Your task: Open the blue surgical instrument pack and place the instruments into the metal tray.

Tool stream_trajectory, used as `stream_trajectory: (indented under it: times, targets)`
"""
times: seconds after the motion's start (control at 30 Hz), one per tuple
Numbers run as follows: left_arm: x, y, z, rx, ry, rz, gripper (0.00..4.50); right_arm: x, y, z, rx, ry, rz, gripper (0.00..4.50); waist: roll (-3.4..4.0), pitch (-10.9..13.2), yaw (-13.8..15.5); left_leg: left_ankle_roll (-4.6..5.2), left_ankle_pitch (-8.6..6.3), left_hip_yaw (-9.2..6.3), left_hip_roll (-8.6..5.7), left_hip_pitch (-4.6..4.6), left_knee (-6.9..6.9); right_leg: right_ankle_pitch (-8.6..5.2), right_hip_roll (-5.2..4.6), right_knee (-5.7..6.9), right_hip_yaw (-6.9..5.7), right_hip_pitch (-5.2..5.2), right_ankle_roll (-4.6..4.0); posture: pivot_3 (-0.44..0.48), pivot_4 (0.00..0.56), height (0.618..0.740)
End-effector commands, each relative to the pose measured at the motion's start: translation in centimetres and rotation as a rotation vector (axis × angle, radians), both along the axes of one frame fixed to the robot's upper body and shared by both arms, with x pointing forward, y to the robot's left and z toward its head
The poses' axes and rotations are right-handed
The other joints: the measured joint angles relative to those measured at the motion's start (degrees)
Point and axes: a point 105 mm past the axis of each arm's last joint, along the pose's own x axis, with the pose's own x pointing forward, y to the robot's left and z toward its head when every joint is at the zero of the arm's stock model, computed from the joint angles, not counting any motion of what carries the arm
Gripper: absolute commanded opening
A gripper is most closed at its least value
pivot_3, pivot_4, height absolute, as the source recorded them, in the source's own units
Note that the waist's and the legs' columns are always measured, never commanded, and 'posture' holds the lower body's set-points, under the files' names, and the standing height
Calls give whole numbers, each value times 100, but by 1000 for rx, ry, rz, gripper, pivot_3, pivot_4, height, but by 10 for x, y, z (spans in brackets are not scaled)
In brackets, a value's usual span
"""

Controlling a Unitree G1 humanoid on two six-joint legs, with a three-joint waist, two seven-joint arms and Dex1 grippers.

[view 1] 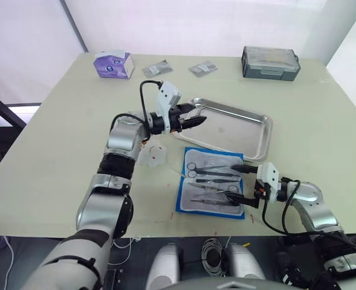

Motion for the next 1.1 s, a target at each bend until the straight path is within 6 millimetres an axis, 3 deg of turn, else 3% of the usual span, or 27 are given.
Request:
stream_trajectory:
  times: [0.03,0.23,0.67,0.97,1.1]
  targets:
    - [-29,-8,2,22,-31,-228,3199,-16,-2,-40,-94,145,2,4500,-1,-1,7,0,0,-1,0,1,0,0,0,0,0,0,0,0,150,727]
    - [-50,-8,-26,97,30,-365,3199,-16,-2,-40,-93,145,-1,4500,-1,0,7,18,-10,-5,0,0,0,0,2,1,-1,1,0,0,150,727]
    - [-45,-2,-79,341,-3,-375,3199,-16,-4,-39,-92,145,-12,4500,-1,0,10,27,-16,-7,0,0,0,-1,2,0,-1,1,-1,0,150,727]
    - [-36,6,-94,401,-9,-333,3199,-16,-4,-39,-90,145,-13,4500,-1,-1,13,29,-16,-8,0,0,0,-1,2,0,-2,1,-1,0,150,727]
    - [-35,5,-93,368,8,-328,1576,-16,-5,-39,-92,144,-13,4500,-1,-1,12,29,-17,-8,0,0,0,-1,2,0,-2,1,0,0,150,727]
